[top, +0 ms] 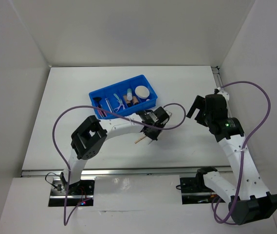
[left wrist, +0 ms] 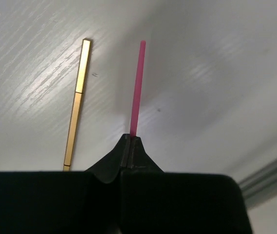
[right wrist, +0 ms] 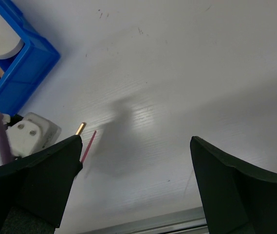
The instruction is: Organize the makeup
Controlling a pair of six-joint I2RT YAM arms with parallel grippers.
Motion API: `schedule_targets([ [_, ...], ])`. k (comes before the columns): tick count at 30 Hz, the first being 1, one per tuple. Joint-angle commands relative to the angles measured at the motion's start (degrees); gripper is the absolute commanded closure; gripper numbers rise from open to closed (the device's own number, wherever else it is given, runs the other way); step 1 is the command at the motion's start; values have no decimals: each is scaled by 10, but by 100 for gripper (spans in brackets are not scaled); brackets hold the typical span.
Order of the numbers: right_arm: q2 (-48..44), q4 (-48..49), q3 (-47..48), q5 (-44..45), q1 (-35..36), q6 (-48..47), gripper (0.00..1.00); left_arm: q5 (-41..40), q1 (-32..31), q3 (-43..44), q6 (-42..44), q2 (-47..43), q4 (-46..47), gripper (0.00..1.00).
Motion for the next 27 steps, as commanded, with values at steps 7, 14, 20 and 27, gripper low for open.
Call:
schedule_targets([
  [7,-11,14,17,26,-4,-5,0,183,138,70,24,-118,-77,100],
  [14,5,19,22,15,-4,1,0,85,282,16,-87,-193,-81,100],
  [20,15,31,22,4,-4,6,0,14,383,-29,-215,-234,-82,100],
  [27,15,19,27,9,-4,1,0,-32,416,16,-250,-154,-119,100],
])
